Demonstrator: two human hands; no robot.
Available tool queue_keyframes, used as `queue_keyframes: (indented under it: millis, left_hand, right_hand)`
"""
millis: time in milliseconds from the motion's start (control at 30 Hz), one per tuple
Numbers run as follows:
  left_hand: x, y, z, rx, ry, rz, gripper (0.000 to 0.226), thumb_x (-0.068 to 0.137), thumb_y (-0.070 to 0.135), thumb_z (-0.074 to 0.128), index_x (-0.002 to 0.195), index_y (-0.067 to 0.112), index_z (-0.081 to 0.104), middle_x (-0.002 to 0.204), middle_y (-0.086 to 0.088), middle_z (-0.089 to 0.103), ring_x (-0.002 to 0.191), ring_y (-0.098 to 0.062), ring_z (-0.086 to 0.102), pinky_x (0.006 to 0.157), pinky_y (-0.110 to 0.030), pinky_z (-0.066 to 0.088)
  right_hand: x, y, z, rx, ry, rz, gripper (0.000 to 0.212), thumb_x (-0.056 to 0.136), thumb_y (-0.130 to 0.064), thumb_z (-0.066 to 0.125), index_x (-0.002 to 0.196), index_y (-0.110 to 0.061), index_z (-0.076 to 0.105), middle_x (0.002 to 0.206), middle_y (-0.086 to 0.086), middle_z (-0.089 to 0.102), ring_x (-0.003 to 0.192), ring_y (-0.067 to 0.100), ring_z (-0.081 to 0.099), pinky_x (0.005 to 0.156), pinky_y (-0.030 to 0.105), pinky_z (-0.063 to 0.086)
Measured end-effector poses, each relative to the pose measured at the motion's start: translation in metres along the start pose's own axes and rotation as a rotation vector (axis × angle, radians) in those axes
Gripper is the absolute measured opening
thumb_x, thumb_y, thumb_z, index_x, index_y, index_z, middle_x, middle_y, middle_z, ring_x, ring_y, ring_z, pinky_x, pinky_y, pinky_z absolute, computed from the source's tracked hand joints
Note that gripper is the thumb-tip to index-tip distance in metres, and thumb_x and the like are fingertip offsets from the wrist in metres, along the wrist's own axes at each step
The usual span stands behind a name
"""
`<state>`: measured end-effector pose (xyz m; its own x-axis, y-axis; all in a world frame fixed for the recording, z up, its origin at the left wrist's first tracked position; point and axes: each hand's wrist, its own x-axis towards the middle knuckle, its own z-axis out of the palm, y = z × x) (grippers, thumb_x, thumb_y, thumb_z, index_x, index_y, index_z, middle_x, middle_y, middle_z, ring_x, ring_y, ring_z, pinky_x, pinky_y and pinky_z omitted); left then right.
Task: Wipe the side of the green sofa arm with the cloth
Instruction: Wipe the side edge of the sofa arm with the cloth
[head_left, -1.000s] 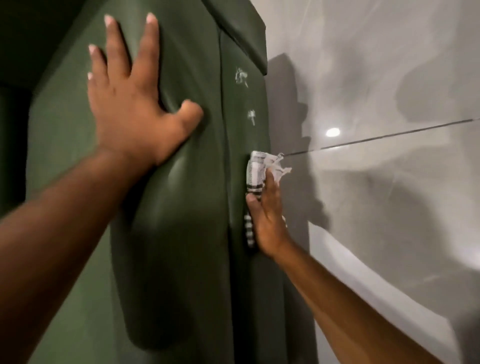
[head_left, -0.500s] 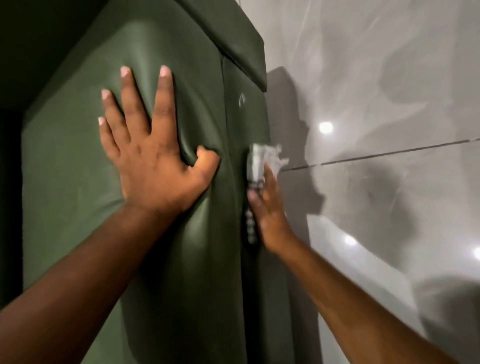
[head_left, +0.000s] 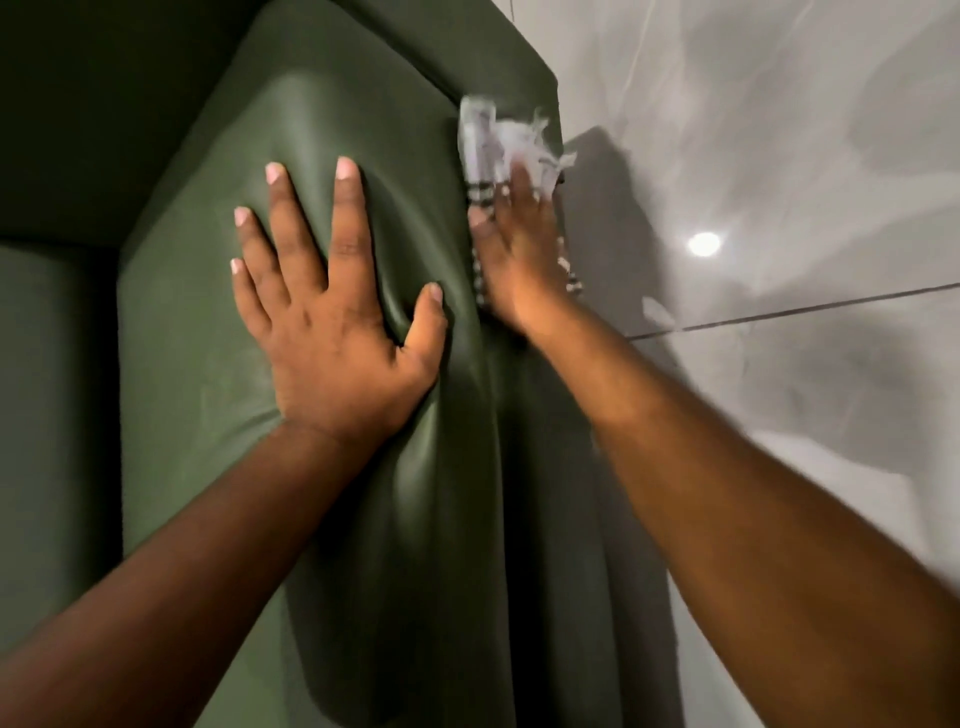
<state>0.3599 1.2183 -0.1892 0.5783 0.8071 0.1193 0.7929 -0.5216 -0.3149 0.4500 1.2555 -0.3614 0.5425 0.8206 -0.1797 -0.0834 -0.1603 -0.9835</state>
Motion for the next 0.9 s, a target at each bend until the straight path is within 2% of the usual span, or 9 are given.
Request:
queue_keyframes:
  millis: [233,500,567,600,667,733,800,833,900]
  left_hand:
    - [0.0,0.001,-0.002,0.006,-0.038,-0.015,0.087,0.085,0.059,0.046,0.157,0.029,0.009,0.166,-0.017,0.003,0.152,-0.043,0.002,0.12,-0.06,0.008]
    - [0.001,0.0,0.002,0.009,-0.013,-0.001,0.088,0.085,0.062,0.045,0.157,0.027,0.009,0.165,-0.019,0.005,0.152,-0.043,0.002,0.119,-0.061,0.01]
    - [0.003,0.0,0.002,0.01,-0.015,0.0,0.088,0.086,0.061,0.046,0.157,0.027,0.009,0.166,-0.019,0.004,0.152,-0.044,0.002,0.119,-0.061,0.009]
    - [0.002,0.0,0.002,0.007,-0.017,0.0,0.088,0.086,0.061,0.046,0.157,0.026,0.009,0.165,-0.02,0.004,0.152,-0.044,0.002,0.119,-0.061,0.009]
    - [0.001,0.001,0.002,-0.002,-0.016,-0.004,0.087,0.086,0.06,0.046,0.157,0.026,0.009,0.166,-0.019,0.004,0.152,-0.044,0.002,0.12,-0.061,0.009]
    - [0.0,0.001,0.003,-0.004,0.004,0.002,0.087,0.086,0.06,0.047,0.157,0.026,0.01,0.166,-0.019,0.005,0.152,-0.043,0.003,0.12,-0.06,0.009]
    - [-0.001,-0.001,0.006,-0.006,0.023,0.009,0.087,0.085,0.061,0.046,0.157,0.027,0.01,0.166,-0.019,0.006,0.152,-0.043,0.003,0.12,-0.06,0.009]
    - [0.0,-0.002,0.007,-0.009,0.026,0.009,0.087,0.086,0.061,0.045,0.157,0.027,0.009,0.166,-0.019,0.006,0.152,-0.043,0.003,0.12,-0.059,0.009]
    - [0.0,-0.001,0.009,-0.009,0.016,0.015,0.087,0.086,0.061,0.045,0.157,0.027,0.008,0.165,-0.02,0.005,0.152,-0.043,0.003,0.12,-0.059,0.009]
  right_hand:
    - [-0.168,0.034,-0.007,0.091,-0.163,-0.013,0.049,0.087,-0.075,0.01,0.133,-0.068,-0.004,0.161,-0.008,-0.005,0.15,0.021,-0.012,0.12,0.057,0.004]
    - [0.029,-0.005,-0.001,-0.048,-0.027,-0.018,0.061,0.096,-0.037,0.033,0.15,-0.02,0.01,0.161,0.013,0.016,0.147,0.036,0.014,0.119,0.055,0.018]
    - [0.063,0.003,-0.003,0.147,0.006,0.074,0.06,0.093,-0.034,0.038,0.149,-0.016,0.022,0.138,0.009,0.053,0.125,0.023,0.051,0.103,0.043,0.043]
    - [0.078,0.013,-0.007,0.23,-0.005,0.164,0.062,0.092,-0.036,0.038,0.148,-0.014,0.023,0.112,-0.012,0.057,0.101,-0.001,0.054,0.084,0.024,0.046]
    - [0.102,0.035,-0.012,0.226,-0.021,0.307,0.066,0.093,-0.043,0.035,0.147,-0.009,0.021,0.085,-0.023,0.03,0.076,-0.009,0.032,0.066,0.023,0.035]
    - [0.106,0.029,-0.019,0.234,-0.032,0.335,0.053,0.093,-0.044,0.037,0.139,-0.019,0.032,0.082,-0.021,0.03,0.072,-0.006,0.031,0.064,0.023,0.033]
    - [0.098,-0.004,-0.012,0.29,0.03,0.224,0.037,0.095,-0.037,0.042,0.129,-0.024,0.042,0.102,-0.01,0.058,0.09,0.0,0.054,0.08,0.019,0.043]
    - [0.089,-0.02,-0.006,0.325,0.029,0.134,0.041,0.097,-0.034,0.042,0.137,-0.024,0.04,0.128,0.005,0.058,0.117,0.018,0.055,0.098,0.034,0.043]
    - [0.073,-0.042,-0.002,0.368,0.008,-0.01,0.053,0.098,-0.036,0.038,0.148,-0.024,0.025,0.159,0.007,0.025,0.147,0.028,0.017,0.118,0.046,0.014]
